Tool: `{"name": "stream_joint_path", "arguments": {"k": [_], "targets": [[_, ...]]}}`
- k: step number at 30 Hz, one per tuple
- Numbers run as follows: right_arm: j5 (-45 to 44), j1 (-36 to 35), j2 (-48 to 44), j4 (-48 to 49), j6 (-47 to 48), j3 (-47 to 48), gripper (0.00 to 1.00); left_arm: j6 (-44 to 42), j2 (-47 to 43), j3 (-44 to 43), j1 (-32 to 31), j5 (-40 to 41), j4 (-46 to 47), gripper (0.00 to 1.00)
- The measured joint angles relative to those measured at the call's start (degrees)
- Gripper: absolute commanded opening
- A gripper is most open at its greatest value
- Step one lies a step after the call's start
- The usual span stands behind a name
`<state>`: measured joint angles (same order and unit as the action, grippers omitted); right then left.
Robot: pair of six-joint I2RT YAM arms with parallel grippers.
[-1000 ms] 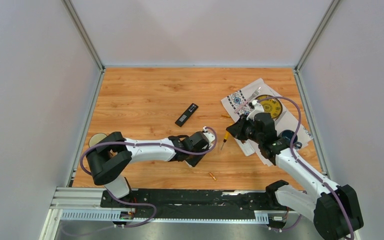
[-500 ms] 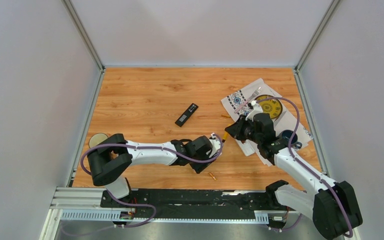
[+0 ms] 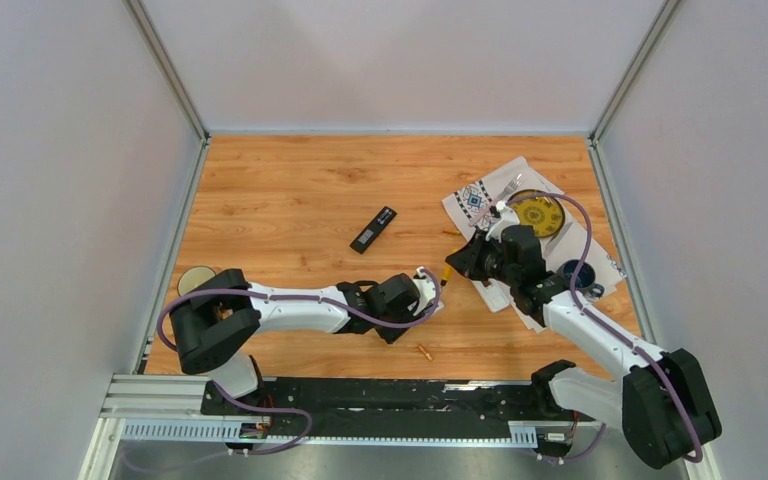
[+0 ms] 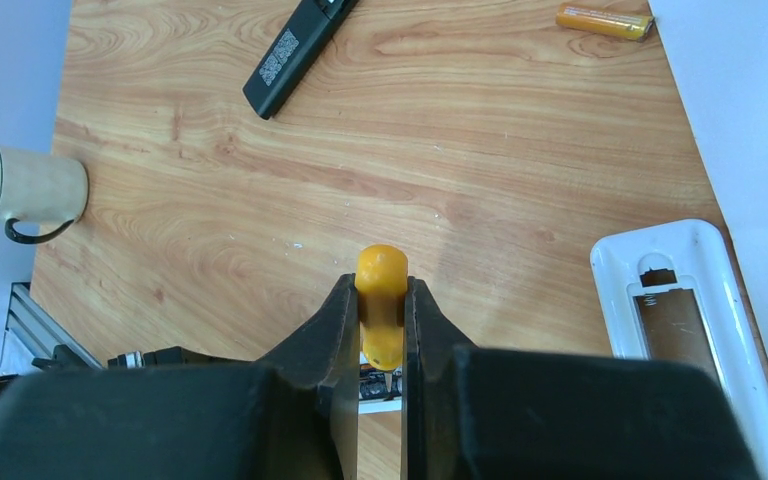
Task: Unload the batteries from the remote control
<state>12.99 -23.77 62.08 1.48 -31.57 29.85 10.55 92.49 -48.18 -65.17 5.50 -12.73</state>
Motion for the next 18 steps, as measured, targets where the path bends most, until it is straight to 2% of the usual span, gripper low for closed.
{"name": "stream_joint_path", "arguments": {"k": [4,10,18], "targets": [[-1.1,-1.0,0.0,-0.5,1.0,0.4,0.00,0.1,0.0,0.2,0.0,-0.3,0.5,0.19],[-2.8,-1.5,-1.2,-1.5,2.4,0.6,0.00,0.1,0.0,0.2,0.0,-0.4,0.6,0.00],[-3.8,-1.6,-1.7,-1.6,3.0,0.6,0.00,0.1,0.0,0.2,0.0,-0.5,0.6,0.00]]}}
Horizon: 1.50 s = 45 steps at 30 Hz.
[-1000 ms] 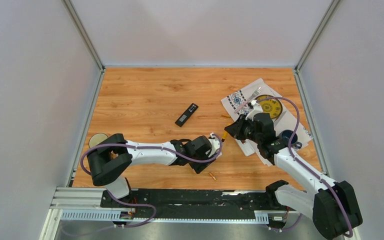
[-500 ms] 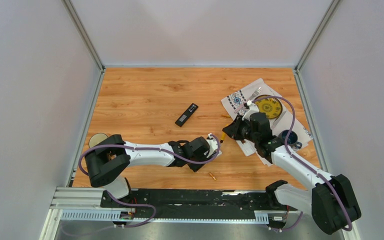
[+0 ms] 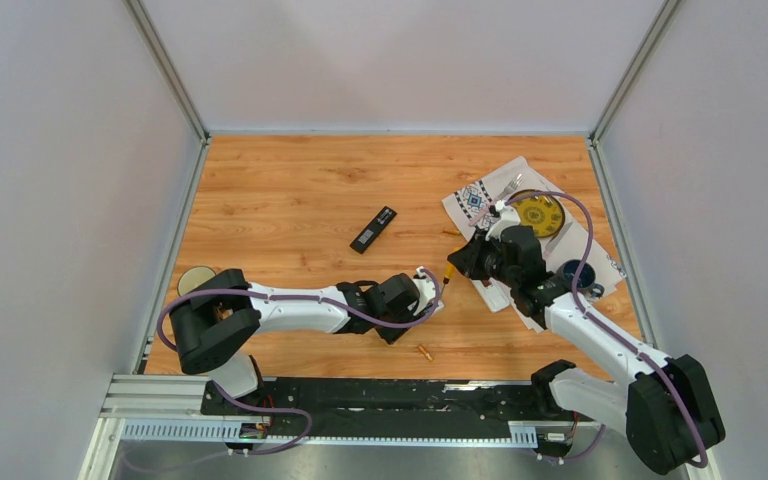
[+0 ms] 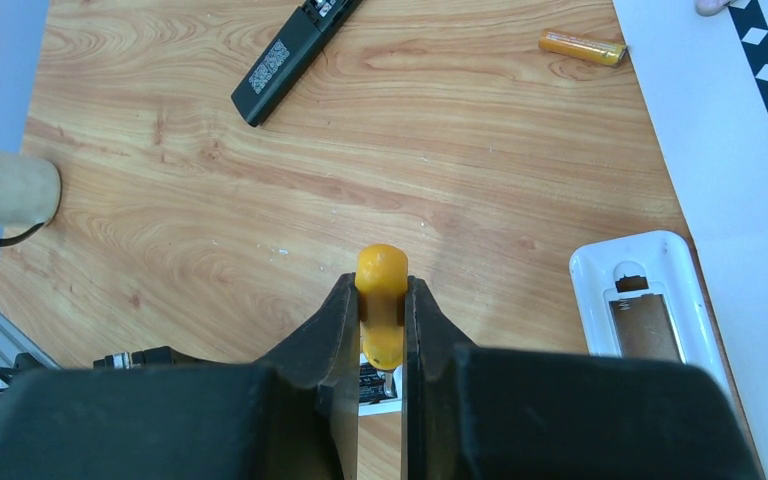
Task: Unload the batteries from the remote control
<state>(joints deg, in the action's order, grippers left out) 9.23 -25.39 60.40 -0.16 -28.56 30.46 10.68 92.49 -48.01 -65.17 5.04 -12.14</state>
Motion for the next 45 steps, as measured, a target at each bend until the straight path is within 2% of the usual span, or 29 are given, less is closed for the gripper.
{"name": "stream_joint_path", "arguments": {"k": [24,45], "targets": [[0.3,-1.2,2.8,2.6,-0.5,-1.7,0.00,0.0,0.1,0.0,0.0,0.0,0.1,0.00],[1.7,-0.6,3.0,13.2,-6.4,-6.1,0.00,-0.1,0.1,-0.1,0.0,0.2,-0.6,0.00]]}}
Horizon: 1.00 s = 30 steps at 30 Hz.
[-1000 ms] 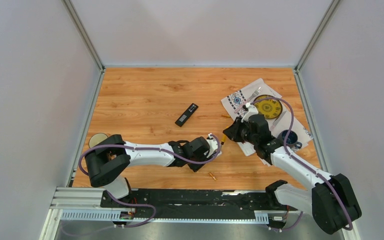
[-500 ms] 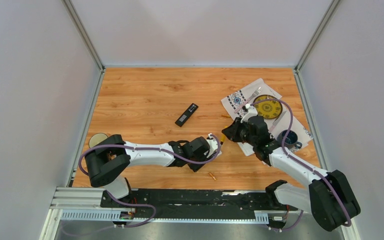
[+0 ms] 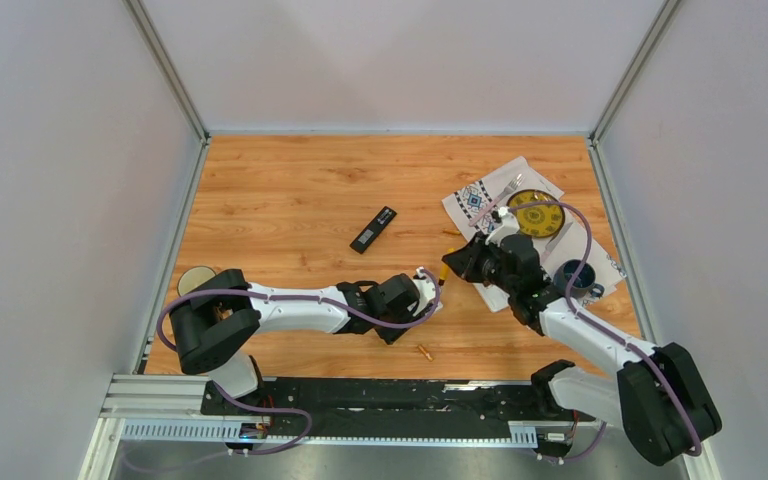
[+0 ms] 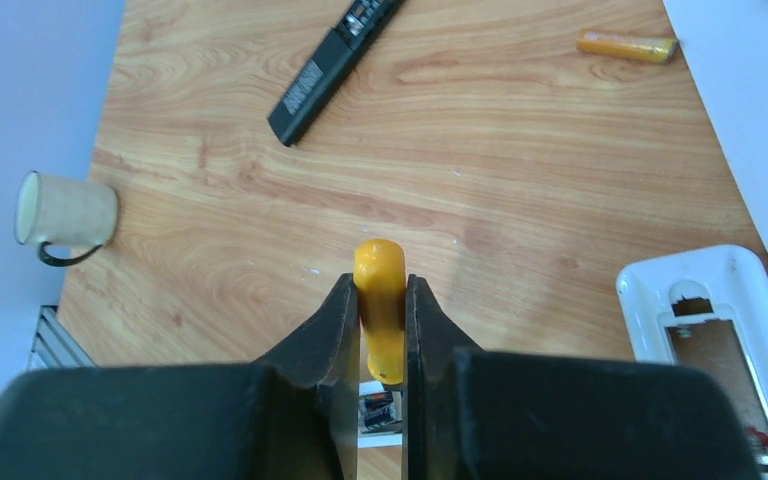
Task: Unload the batteries from the remote control
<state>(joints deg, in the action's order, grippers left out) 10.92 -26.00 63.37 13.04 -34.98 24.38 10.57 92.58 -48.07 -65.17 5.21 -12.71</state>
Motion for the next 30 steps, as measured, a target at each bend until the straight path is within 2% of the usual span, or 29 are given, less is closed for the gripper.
{"name": "stream_joint_path", "arguments": {"k": [3,8,16,24,30], "targets": [[0.9,0.2,-0.9,1.4,-1.5,0.2,0.00,0.0,0.0,0.0,0.0,0.0,0.0,0.00],[7.5,-1.0,-0.5,2.2,-5.4,1.2,0.00,0.0,-0.1,0.0,0.0,0.0,0.0,0.00],[11.7,-1.6,1.9,1.5,-6.0,1.3,0.00,0.0,-0.1,0.0,0.0,0.0,0.0,0.00],[11.0,-1.6,1.9,-2.0,-4.1,4.1,0.00,0.1,-0.1,0.0,0.0,0.1,0.0,0.00],[5.1,-1.7,0.5,-7.0,-0.7,7.1,0.00,0.1,-0.1,0.0,0.0,0.1,0.0,0.00]]}}
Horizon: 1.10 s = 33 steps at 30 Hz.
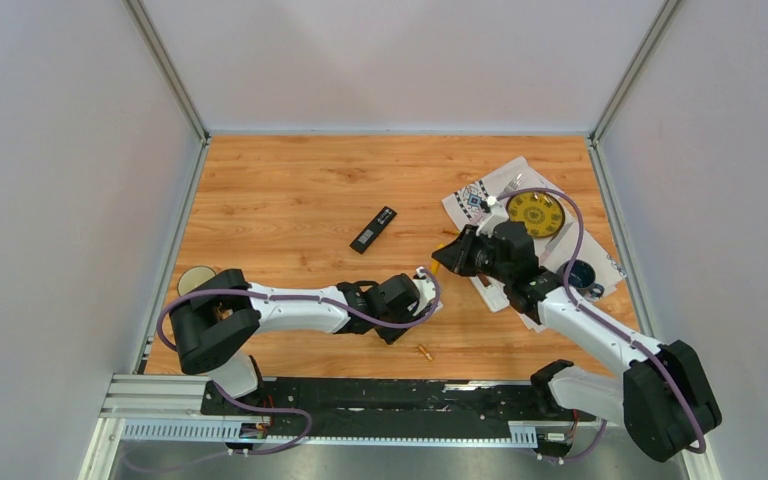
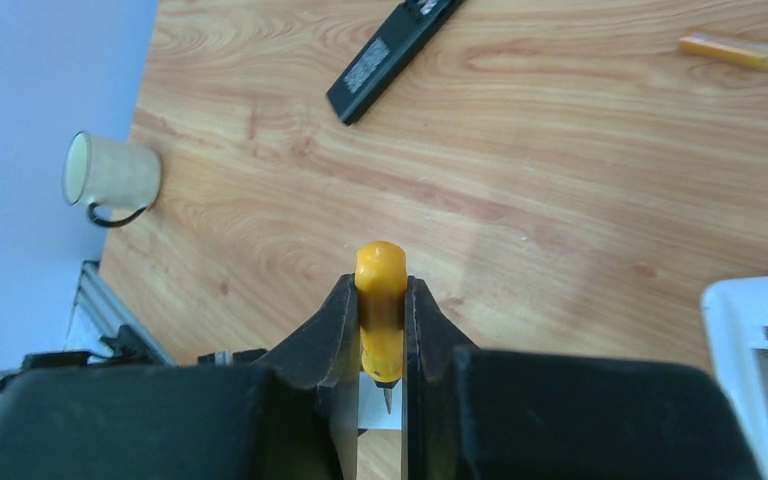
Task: Unload the batteries from the remote control
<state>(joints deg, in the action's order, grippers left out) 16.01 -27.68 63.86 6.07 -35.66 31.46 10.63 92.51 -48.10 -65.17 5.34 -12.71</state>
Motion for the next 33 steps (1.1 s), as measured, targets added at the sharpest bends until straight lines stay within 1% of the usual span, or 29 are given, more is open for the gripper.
{"name": "stream_joint_path", "arguments": {"k": [6,11,16,25,33], "targets": [[-6.6,0.0,0.5,-3.6,3.3,1.8,0.00,0.1,0.0,0.0,0.0,0.1,0.0,0.00],[-9.1,0.0,3.1,-4.2,4.7,1.9,0.00,0.1,0.0,0.0,0.0,0.1,0.0,0.00],[-9.5,0.0,5.2,-4.2,5.2,1.8,0.00,0.1,0.0,0.0,0.0,0.1,0.0,0.00],[-9.4,-0.2,5.3,-2.6,4.9,-0.4,0.00,0.1,0.2,-0.2,0.0,0.1,-0.2,0.00],[-9.0,-2.1,6.3,-1.1,4.7,-0.8,0.00,0.1,0.3,-0.3,0.0,0.1,-0.3,0.00]]}}
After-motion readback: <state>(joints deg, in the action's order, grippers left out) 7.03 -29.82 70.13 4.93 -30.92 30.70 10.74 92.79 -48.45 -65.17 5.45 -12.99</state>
